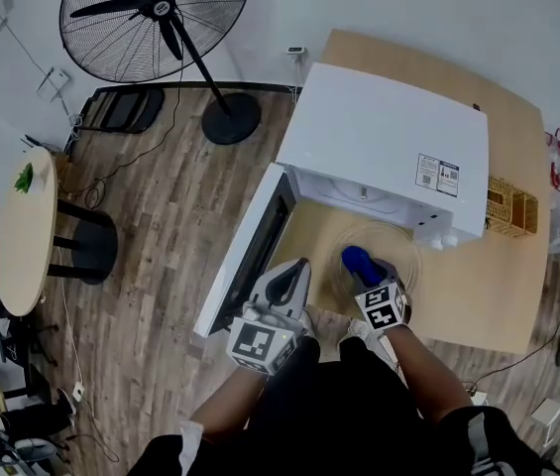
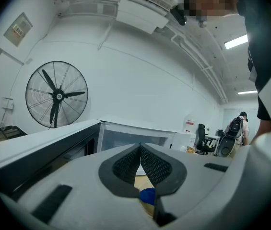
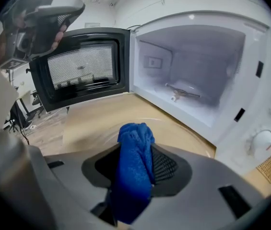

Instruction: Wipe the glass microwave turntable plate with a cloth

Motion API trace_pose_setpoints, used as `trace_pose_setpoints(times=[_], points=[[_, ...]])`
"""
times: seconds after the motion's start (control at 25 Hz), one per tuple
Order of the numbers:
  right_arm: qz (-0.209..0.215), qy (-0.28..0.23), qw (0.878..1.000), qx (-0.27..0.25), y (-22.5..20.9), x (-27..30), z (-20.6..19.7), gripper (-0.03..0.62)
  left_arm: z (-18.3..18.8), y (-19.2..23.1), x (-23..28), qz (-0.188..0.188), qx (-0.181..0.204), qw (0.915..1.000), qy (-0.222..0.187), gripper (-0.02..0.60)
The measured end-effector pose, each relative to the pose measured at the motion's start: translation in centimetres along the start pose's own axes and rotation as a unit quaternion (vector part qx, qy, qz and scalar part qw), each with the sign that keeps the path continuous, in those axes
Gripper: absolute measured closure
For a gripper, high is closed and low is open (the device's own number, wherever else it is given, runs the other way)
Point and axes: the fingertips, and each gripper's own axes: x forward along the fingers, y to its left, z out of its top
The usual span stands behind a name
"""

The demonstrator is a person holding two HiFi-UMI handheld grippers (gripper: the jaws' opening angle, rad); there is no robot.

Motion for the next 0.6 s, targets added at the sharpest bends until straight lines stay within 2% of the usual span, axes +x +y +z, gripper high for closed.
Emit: trace_pose_setpoints(times=[0.6], points=[[-0.121, 0.017, 0.99, 0.071, -8.9, -2.6, -4.0, 0.436, -0.8, -2.0, 1.0, -0.016, 0.006, 0.9998, 0.011, 0.58]])
